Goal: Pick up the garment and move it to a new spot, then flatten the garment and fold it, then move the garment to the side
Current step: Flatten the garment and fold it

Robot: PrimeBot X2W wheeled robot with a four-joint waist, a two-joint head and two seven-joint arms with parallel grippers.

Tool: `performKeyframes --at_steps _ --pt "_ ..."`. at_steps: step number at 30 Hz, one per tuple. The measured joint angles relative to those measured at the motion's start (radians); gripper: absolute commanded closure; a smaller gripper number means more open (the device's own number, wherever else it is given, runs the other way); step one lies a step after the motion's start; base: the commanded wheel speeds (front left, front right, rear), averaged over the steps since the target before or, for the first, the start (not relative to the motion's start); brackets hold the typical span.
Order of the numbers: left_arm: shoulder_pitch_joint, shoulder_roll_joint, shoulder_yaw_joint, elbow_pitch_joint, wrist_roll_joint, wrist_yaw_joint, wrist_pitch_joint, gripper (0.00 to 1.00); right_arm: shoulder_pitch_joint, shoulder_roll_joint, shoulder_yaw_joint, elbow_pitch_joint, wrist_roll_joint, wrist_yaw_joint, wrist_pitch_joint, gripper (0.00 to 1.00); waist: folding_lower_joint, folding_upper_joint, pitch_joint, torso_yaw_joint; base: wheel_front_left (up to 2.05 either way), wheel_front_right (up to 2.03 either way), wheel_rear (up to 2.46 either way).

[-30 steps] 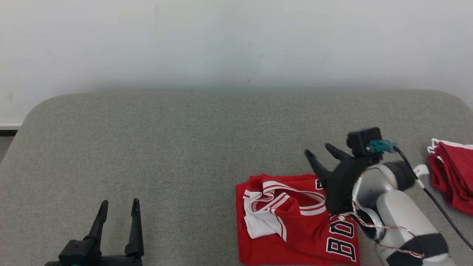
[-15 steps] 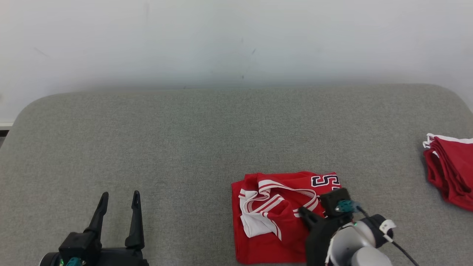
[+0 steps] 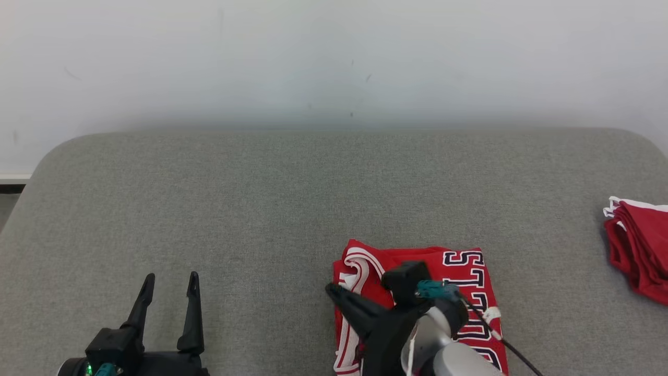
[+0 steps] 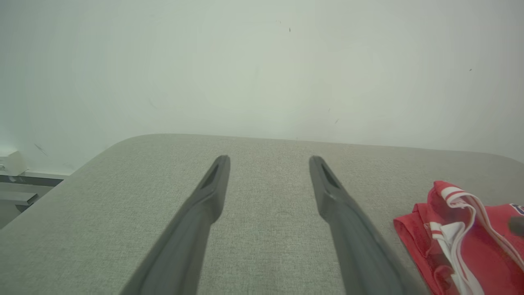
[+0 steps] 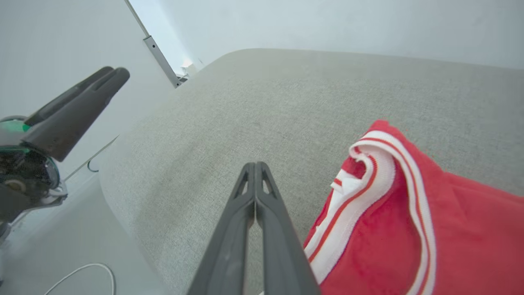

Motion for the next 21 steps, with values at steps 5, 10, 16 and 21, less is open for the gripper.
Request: performKeyframes --at_steps 5,10,16,21 --pt "0.016 0.0 0.015 0.001 0.001 0.001 0.0 0.0 0.015 -0.001 -0.159 -0.019 -0.075 0.0 -0.077 0.0 0.0 0.0 -0.012 -0.017 0.0 0.0 0.0" --pt "0.021 0.0 0.002 0.002 -0.005 0.002 0.0 0.0 0.062 -0.007 -0.296 0.019 -0.199 0.0 -0.066 0.73 0.0 0.0 -0.023 -0.035 0.0 0.0 0.0" --pt "0.02 0.0 -0.042 0.002 -0.014 0.011 0.0 0.0 0.065 -0.005 -0.392 0.107 -0.286 0.0 -0.068 1.0 0.0 0.0 -0.021 -0.018 0.0 0.0 0.0" --pt "0.012 0.0 -0.068 0.005 -0.016 0.009 0.0 0.0 0.01 -0.003 -0.407 0.212 -0.315 0.0 -0.105 1.0 0.0 0.0 -0.011 0.016 0.0 0.0 0.0"
